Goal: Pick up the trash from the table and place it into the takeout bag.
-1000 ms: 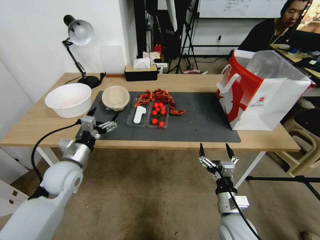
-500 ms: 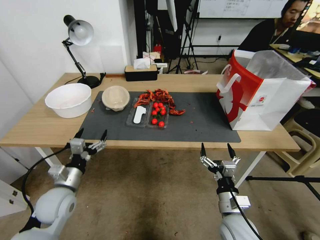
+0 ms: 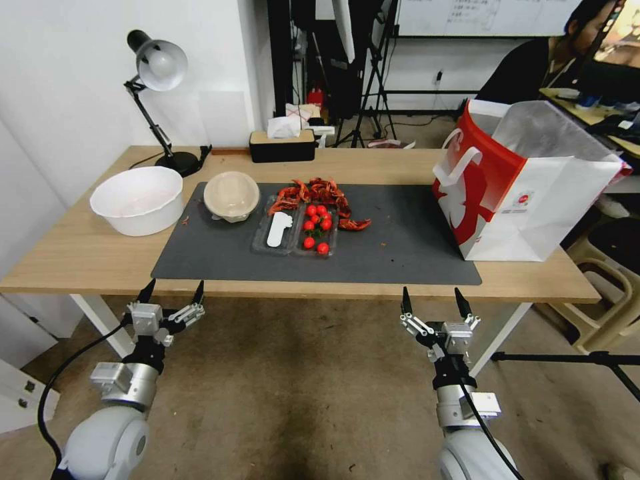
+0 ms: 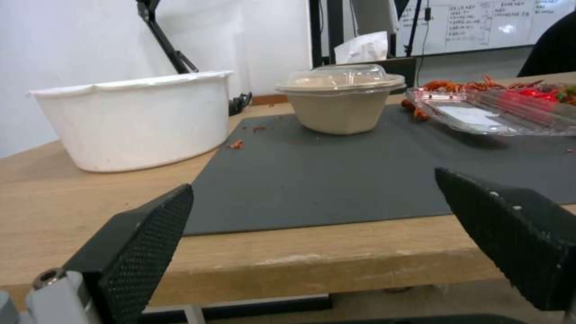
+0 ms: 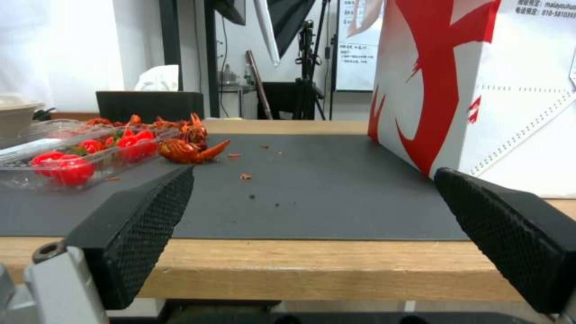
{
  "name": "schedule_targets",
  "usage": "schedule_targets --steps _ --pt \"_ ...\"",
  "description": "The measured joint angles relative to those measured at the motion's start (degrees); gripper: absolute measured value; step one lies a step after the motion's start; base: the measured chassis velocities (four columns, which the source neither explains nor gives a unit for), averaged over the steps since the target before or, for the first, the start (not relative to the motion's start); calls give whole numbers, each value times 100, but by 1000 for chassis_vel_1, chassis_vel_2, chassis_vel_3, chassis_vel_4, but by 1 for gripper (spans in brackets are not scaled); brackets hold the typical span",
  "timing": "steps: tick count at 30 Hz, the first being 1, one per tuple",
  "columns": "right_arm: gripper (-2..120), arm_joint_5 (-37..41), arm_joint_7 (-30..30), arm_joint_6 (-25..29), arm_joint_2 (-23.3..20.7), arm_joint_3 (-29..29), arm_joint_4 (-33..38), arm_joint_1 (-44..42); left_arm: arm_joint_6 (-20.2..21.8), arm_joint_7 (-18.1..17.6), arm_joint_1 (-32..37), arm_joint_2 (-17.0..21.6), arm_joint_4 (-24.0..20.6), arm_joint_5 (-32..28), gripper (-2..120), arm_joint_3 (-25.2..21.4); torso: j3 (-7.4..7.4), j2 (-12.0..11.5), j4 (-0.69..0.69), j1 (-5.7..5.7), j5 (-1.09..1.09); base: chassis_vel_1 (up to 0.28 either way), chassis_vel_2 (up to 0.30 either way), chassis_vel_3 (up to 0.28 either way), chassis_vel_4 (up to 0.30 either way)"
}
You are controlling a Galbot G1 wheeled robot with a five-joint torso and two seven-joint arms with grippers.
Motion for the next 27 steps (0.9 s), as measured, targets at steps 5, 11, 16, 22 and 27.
schedule_targets --steps 5,11,16,22,27 --pt "100 0 0 12 15 -1 0 -20 -32 28 0 1 15 19 100 1 0 0 0 1 0 0 0 0 0" --pt "100 -1 1 28 20 -1 1 -38 -67 53 0 -3 20 42 100 5 0 0 0 1 0 0 0 0 0" --pt "100 -2 2 40 21 1 1 -42 -67 54 -4 -6 3 48 100 16 0 0 0 1 0 0 0 0 0" --pt "100 -3 3 57 27 1 -11 -45 9 54 -203 60 -14 51 100 116 0 0 0 1 0 0 0 0 0" --pt "100 -4 4 60 29 8 -27 -48 99 53 -477 160 42 126 100 288 0 0 1 1 0 0 0 0 0"
